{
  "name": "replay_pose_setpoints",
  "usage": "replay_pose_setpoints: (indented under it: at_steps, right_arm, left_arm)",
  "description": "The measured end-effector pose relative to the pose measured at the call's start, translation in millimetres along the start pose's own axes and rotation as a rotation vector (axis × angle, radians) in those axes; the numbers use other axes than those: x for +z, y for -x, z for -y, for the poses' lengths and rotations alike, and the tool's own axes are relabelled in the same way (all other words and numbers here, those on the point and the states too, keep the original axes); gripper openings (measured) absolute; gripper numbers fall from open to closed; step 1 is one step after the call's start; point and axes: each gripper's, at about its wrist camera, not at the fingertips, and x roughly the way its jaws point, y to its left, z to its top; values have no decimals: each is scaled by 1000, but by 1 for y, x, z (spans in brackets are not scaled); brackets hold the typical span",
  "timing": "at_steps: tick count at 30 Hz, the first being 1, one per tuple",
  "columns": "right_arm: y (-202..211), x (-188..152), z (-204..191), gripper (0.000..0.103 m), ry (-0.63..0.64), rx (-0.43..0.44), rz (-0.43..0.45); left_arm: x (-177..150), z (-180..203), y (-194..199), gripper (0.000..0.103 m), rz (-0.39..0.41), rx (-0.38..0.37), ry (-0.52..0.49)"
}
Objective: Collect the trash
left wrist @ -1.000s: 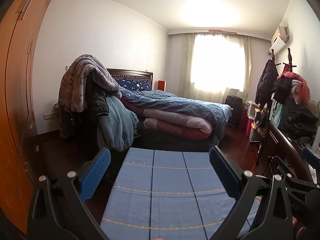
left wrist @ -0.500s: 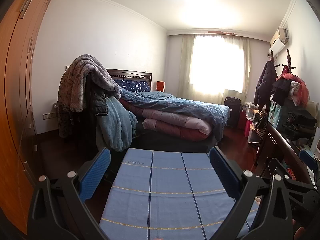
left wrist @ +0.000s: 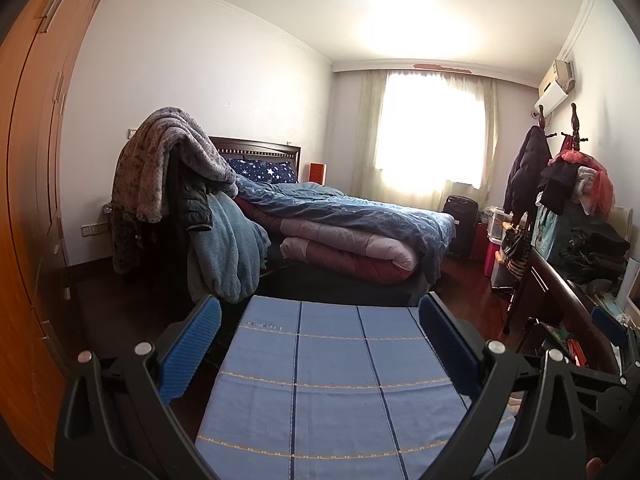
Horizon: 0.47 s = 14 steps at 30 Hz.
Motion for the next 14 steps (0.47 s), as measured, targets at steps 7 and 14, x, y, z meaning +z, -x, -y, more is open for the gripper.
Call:
replay_pose_setpoints:
  at_steps: [7, 14]
  right_arm:
    - [1, -2, 1, 99, -3, 1, 1]
    - [1, -4, 2, 99, -6, 4, -4]
  left_arm:
    - [0, 5, 8, 100, 26, -11, -18]
    - [1, 4, 9, 100, 17, -19, 0]
